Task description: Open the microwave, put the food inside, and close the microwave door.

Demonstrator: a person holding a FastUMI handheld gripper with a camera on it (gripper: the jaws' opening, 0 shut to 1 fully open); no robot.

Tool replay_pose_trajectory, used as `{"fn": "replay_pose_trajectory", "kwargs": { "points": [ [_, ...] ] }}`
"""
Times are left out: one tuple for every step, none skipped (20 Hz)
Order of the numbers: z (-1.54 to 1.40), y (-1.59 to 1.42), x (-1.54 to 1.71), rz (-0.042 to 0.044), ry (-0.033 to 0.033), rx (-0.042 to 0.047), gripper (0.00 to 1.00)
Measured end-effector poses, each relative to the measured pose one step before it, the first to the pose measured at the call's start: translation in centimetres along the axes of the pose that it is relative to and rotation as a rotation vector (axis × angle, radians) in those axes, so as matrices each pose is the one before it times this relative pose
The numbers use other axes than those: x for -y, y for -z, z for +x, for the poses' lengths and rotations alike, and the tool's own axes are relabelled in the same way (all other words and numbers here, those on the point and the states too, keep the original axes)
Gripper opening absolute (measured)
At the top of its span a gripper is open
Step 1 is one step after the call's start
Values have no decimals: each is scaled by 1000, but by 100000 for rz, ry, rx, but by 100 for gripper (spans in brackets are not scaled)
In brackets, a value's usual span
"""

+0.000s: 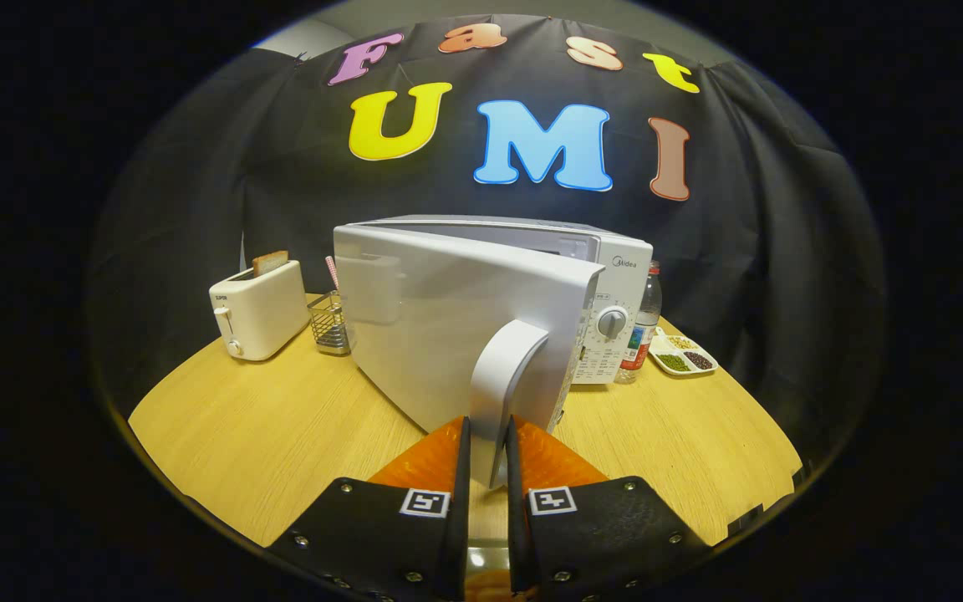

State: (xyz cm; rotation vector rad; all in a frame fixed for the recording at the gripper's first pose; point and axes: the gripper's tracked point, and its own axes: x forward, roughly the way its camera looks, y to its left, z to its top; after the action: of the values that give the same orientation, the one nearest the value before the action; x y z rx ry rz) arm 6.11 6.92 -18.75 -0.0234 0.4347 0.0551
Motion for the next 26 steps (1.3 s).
{"fn": "replay_pose_trajectory", "kwargs": {
  "points": [
    [-291, 56, -428, -503, -371, 175, 20],
    [-351, 183, -499, -529, -378, 29, 20],
    [-323, 116, -456, -252, -445, 1, 20],
    [-268, 248, -498, 66, -546, -175, 20],
    [-200, 102, -549, 153, -671, -179, 20],
    [-207, 323, -564, 20, -791, -474, 20],
    [-154, 275, -620, -194, -942, -653, 20],
    [-198, 173, -607, -373, -1014, -496, 20],
    [-191, 99, -540, -481, -888, -392, 20],
    [-138, 156, -492, -303, -723, -284, 20],
    [-154, 5, -495, -211, -603, -65, 20],
    [-101, 63, -542, -234, -593, -143, 20],
    [-230, 41, -490, -213, -622, -120, 20],
    [-167, 107, -529, -199, -762, -32, 20],
    [-204, 12, -564, -160, -978, 52, 20],
    [-159, 135, -682, -255, -1096, -95, 20],
    [-268, 12, -670, -456, -1147, -85, 20],
    [-184, 203, -601, -368, -1167, -103, 20],
    [-246, 63, -622, -414, -1260, -32, 20],
    [-125, 147, -663, -243, -1277, -142, 20],
    [-192, 58, -740, -277, -1346, -78, 20],
    [-152, 144, -760, -433, -1444, -89, 20],
    [-210, 220, -725, -648, -1452, -101, 20],
    [-143, 157, -782, -902, -1495, -169, 20],
    [-53, 72, -762, -747, -1554, -288, 20],
    [-80, 158, -716, -650, -1666, -192, 20]
  ]
}}
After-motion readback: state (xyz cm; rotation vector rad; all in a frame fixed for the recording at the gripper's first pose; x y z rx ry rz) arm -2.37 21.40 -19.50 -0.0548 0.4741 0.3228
